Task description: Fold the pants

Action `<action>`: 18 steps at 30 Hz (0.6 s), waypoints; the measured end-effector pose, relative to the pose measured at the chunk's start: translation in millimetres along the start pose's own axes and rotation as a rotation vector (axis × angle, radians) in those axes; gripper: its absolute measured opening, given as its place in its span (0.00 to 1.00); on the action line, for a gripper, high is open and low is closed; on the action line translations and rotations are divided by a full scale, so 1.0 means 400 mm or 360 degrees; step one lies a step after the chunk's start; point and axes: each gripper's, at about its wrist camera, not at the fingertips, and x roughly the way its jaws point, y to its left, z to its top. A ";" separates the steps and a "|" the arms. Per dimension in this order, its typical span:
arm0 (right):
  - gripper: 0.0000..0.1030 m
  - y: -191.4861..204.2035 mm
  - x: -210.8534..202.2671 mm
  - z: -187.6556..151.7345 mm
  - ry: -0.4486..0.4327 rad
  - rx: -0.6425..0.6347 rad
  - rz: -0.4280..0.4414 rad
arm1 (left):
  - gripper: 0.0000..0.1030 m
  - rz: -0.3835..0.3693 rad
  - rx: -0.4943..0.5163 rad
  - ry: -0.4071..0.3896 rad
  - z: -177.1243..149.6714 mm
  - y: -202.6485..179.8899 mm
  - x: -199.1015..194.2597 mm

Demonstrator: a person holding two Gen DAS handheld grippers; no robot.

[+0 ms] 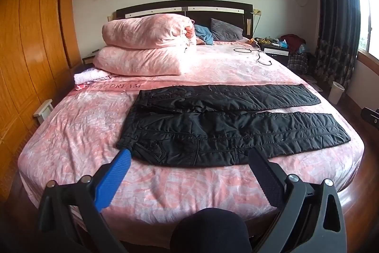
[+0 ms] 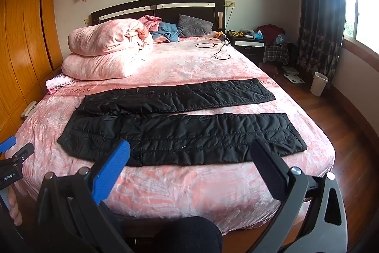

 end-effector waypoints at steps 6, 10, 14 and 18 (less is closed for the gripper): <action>0.98 -0.001 0.004 0.000 0.0004 -0.0002 0.0001 | 0.97 0.0013 -0.0001 -0.0003 0.003 0.001 0.004; 0.98 -0.001 0.005 -0.001 -0.0001 0.0001 -0.0002 | 0.97 0.0019 -0.0003 -0.0003 0.002 -0.006 0.001; 0.98 -0.001 0.005 -0.002 0.0002 -0.0001 0.0001 | 0.97 0.0032 -0.0015 -0.0001 -0.002 0.000 0.001; 0.98 -0.003 0.006 -0.003 0.0005 -0.0003 -0.0001 | 0.97 0.0033 -0.0016 0.0001 -0.002 0.001 0.001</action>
